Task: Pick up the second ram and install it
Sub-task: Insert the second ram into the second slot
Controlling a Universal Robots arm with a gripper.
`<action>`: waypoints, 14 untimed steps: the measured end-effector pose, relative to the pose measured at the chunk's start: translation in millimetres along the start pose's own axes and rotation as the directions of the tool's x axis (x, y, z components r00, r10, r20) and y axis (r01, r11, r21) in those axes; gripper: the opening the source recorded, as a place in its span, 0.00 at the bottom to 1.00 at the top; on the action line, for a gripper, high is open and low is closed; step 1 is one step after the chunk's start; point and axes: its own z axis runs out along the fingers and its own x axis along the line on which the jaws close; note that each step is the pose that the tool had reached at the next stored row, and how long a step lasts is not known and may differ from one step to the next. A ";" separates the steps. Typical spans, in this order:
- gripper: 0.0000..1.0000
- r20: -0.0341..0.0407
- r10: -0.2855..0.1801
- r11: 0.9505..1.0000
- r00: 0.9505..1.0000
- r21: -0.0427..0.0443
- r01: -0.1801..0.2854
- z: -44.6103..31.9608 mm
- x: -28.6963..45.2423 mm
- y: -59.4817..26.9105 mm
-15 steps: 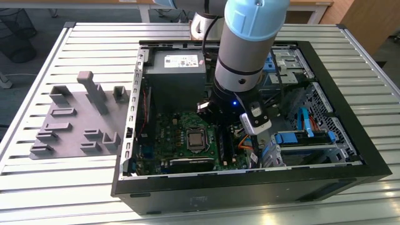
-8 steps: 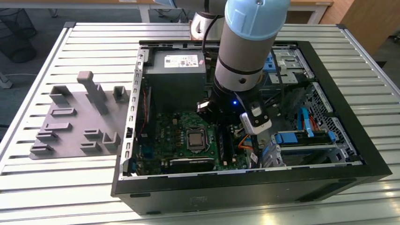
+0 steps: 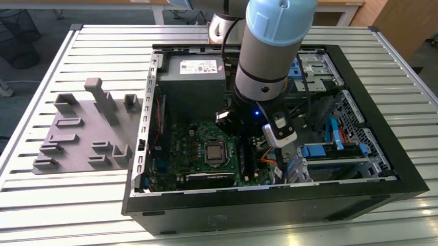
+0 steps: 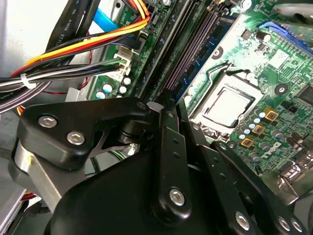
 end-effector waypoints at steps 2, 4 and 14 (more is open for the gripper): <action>0.14 0.000 0.000 1.000 1.000 0.000 0.000 0.0 0.0 -0.1; 0.14 0.000 0.000 1.000 1.000 0.000 0.000 0.1 0.0 -0.1; 0.14 -0.003 -0.002 1.000 1.000 0.000 0.002 -2.3 -0.6 0.0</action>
